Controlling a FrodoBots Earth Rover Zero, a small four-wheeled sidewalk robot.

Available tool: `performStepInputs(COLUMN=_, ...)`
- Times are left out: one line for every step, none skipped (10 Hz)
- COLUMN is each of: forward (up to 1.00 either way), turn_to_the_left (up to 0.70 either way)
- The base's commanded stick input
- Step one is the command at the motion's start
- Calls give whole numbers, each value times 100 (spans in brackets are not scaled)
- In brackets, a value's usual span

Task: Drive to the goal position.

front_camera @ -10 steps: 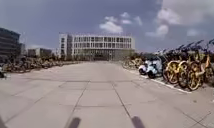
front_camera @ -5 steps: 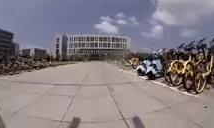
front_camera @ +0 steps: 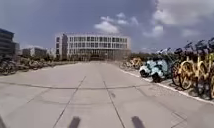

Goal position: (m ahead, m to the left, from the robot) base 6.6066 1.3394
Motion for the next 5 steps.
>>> performStepInputs(forward=70, turn_to_the_left=0)
performStepInputs(forward=70, turn_to_the_left=0)
performStepInputs(forward=70, turn_to_the_left=0)
performStepInputs(forward=70, turn_to_the_left=0)
performStepInputs(forward=70, turn_to_the_left=0)
